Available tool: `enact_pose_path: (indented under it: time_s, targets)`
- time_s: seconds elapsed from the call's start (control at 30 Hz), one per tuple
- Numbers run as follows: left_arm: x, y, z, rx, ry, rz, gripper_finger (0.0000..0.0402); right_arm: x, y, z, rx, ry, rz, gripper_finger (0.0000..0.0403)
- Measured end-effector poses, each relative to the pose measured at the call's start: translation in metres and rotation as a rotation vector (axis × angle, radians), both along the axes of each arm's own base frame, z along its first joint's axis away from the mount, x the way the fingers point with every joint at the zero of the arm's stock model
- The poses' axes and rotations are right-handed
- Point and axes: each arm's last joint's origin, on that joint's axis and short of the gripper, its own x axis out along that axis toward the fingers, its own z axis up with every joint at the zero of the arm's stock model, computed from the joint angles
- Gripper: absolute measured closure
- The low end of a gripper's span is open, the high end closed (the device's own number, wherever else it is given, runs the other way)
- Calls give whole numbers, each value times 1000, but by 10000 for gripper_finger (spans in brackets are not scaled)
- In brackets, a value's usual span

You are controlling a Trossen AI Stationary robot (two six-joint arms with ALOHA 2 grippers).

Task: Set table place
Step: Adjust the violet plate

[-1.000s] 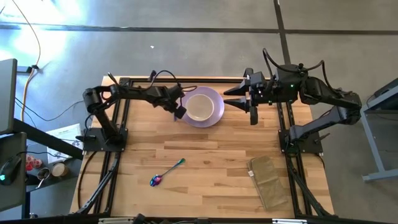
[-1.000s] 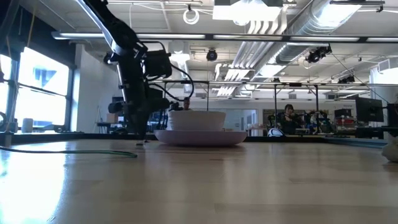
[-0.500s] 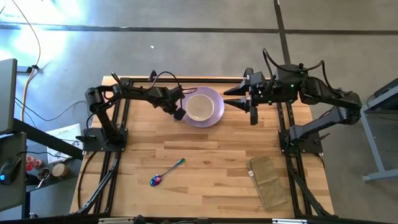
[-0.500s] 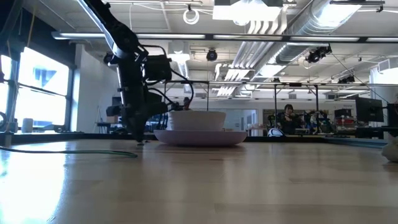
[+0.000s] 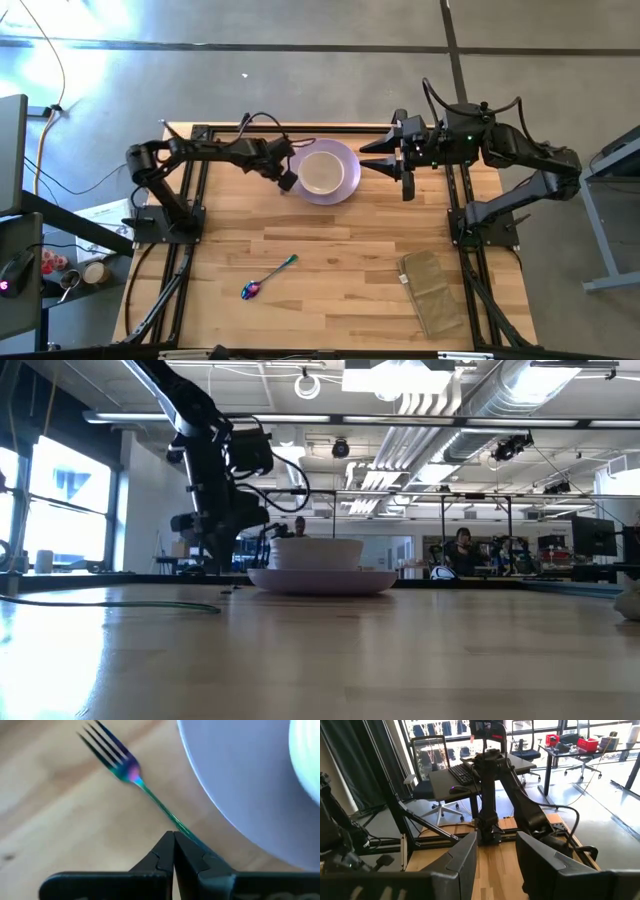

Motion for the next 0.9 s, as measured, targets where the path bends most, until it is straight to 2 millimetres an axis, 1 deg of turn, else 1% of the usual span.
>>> enact_pose_path:
  time_s: [0.07, 0.17, 0.27, 0.37, 0.47, 0.53, 0.6, 0.67, 0.77, 0.9]
  targets:
    - [-5, 6, 7, 33, -12, 24, 402, 0, 0, 0, 0, 0, 0, 274]
    - [-15, 23, 11, 62, -49, 69, 401, 0, 0, 0, -6, 0, 1, 274]
    - [-31, 40, 11, 42, -56, 123, 402, 0, 0, 0, -12, 0, 3, 274]
    - [-47, 55, 8, -13, -84, 153, 401, 0, 0, 0, -12, 0, 3, 274]
    - [-56, 63, 8, -59, -136, 150, 401, 0, 0, 0, -12, -4, 2, 274]
    - [-57, 62, 11, -94, -170, 120, 401, 0, 0, 0, -12, -4, 2, 274]
    - [-54, 56, 18, -102, -200, 76, 401, 0, 0, 0, -12, -2, 1, 274]
    - [-50, 46, 25, -97, -192, 45, 401, 0, 0, 0, -13, 0, -5, 274]
    - [-41, 28, 36, -42, -151, 4, 401, 0, 0, -1, -16, 6, -10, 274]
    - [-27, 6, 45, -29, -172, -34, 401, 0, -1, -3, -19, 27, -20, 274]
